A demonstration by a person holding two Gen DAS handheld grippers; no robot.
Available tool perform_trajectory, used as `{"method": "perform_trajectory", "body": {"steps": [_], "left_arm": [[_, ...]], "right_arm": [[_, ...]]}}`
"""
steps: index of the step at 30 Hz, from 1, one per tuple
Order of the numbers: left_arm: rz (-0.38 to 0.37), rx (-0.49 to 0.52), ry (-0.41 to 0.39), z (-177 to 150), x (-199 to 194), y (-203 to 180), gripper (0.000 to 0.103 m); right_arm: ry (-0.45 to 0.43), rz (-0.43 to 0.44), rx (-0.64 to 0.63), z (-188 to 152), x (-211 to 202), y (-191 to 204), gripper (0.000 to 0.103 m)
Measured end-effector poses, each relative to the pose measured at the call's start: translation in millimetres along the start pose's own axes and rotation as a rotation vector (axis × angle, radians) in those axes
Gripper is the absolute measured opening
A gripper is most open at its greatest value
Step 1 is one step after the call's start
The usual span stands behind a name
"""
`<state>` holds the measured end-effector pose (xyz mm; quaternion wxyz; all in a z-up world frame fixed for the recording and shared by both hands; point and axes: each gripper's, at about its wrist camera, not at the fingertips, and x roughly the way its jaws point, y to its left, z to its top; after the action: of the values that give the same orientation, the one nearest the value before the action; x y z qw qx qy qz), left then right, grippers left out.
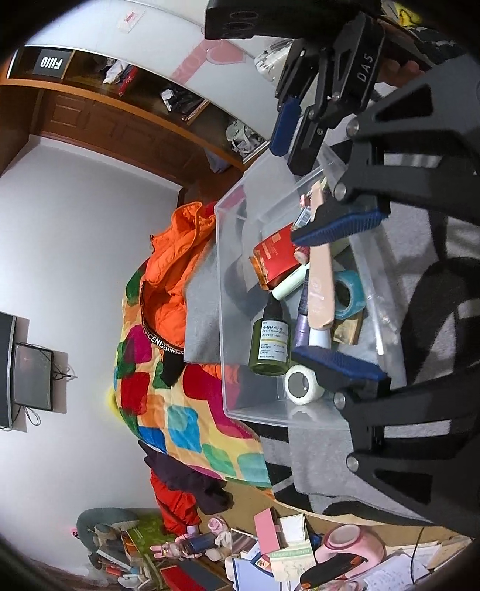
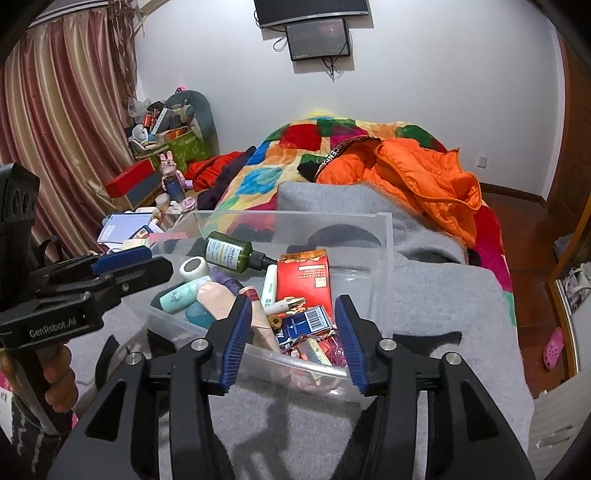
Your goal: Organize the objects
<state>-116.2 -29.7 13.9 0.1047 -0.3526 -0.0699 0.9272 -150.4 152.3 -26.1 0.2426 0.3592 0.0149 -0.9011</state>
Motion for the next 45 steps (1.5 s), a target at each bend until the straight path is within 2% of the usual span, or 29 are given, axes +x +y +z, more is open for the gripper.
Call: {"method": "perform_trajectory", "body": {"steps": [5, 8, 11, 17, 22, 45], "left_arm": [[0.021, 0.008, -0.025, -6, -12, -4, 0.075], [0.039, 0.013, -0.038, -12, -20, -7, 0.079], [0.064, 0.022, -0.057, -18, -27, -10, 0.089], [0.090, 0.048, -0.079, -30, -38, -17, 0.094], [0.086, 0.043, -0.079, -38, -42, -21, 0.095], [0.074, 0.010, -0.077, -49, -47, -20, 0.095]], "right_arm": [[-0.024, -0.003, -0.017, -2, -12, 3, 0.056], [-0.036, -0.004, -0.026, -3, -18, 4, 0.061], [-0.047, -0.006, -0.033, -6, -25, 6, 0.070], [-0.064, -0.016, -0.057, -11, -33, 10, 0.073], [-0.067, -0.033, -0.063, -19, -37, 11, 0.081], [-0.044, -0.020, -0.055, -33, -41, 14, 0.081]]}}
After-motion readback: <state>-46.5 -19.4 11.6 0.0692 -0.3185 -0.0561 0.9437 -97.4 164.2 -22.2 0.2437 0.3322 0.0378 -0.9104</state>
